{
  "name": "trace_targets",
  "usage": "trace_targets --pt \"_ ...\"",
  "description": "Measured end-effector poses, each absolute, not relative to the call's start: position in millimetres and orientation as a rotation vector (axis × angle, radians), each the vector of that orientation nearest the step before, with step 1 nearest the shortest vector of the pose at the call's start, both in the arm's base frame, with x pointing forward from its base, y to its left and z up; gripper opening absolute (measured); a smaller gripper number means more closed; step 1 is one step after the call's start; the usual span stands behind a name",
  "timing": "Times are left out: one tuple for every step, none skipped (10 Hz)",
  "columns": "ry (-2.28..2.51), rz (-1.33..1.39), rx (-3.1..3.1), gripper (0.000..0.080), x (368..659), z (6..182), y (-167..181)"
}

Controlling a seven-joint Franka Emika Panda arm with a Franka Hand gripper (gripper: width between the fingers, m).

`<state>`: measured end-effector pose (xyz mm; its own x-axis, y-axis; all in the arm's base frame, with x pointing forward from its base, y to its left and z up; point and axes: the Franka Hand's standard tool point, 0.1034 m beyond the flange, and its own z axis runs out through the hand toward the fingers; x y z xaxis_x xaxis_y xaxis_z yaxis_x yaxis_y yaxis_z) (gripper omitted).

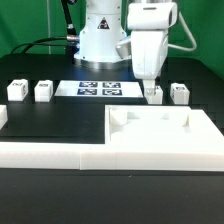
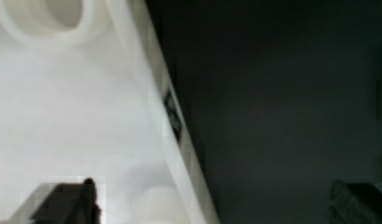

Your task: Assemble square table

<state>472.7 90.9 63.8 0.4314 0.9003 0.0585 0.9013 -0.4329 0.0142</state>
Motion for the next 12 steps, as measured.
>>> trace_targets --pt "-1.417 -0.067 -2.775 0.0648 466 70.8 114" --pt "-1.17 -0.066 -2.884 0.0648 463 75.2 142" --pt "-1.084 -0.09 -2.912 0.0648 466 77.7 162" --pt "-1.012 -0.112 -2.93 0.0648 466 70.1 163" --pt "-0.916 -0.101 -2.958 0.0648 466 69.5 161" --pt "-0.825 -0.101 -2.98 0.0648 466 69.8 163" --pt "-0.717 -0.097 -3.002 0.0648 465 69.6 163" --pt "-0.622 -0.093 -3.02 0.0648 465 69.5 164" --pt "-0.44 -0.033 -3.056 0.0648 456 66.3 169" --pt "-0.269 0.05 -3.082 0.0648 447 63.3 170" --pt "-0.193 0.046 -3.078 0.0648 447 63.2 169" --pt "-0.193 0.064 -3.078 0.0648 445 62.6 168"
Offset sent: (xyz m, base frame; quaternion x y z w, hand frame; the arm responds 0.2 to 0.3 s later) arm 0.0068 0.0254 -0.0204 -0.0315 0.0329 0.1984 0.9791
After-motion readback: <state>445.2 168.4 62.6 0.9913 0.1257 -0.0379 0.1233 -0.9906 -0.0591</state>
